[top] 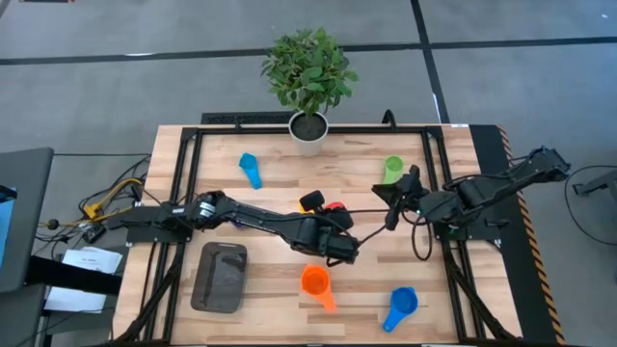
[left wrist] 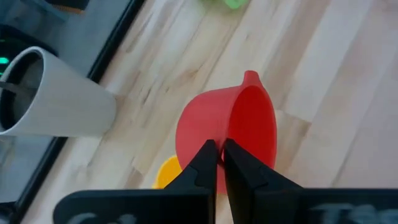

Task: Nest measuring cups in basket
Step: Stack the red measuring cup on top of the orange measuring cup

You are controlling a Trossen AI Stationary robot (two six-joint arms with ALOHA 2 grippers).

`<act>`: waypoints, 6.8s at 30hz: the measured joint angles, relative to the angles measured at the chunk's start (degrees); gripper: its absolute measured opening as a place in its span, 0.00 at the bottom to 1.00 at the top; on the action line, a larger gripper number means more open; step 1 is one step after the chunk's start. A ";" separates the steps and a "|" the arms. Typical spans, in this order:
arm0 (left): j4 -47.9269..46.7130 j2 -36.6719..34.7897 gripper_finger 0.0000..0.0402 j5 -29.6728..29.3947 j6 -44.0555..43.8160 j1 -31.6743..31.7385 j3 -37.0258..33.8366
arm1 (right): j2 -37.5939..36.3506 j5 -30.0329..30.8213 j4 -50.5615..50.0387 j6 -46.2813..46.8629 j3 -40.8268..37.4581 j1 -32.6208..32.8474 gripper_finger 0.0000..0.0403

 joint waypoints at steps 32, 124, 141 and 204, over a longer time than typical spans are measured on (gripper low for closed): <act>13.95 2.97 0.00 10.78 17.44 2.69 -0.09 | 3.60 -4.68 18.69 -22.35 12.61 9.07 0.08; 57.40 -24.31 0.00 55.74 33.08 4.07 -40.02 | -3.78 14.84 -51.17 53.49 3.45 24.27 0.05; 82.92 -44.19 0.00 21.02 -17.42 -6.73 -74.48 | -3.76 15.46 -49.65 54.80 3.45 18.50 0.07; 78.54 -31.04 0.01 36.25 3.07 -20.45 -74.44 | 30.68 -15.03 -1.82 33.76 4.88 14.60 0.03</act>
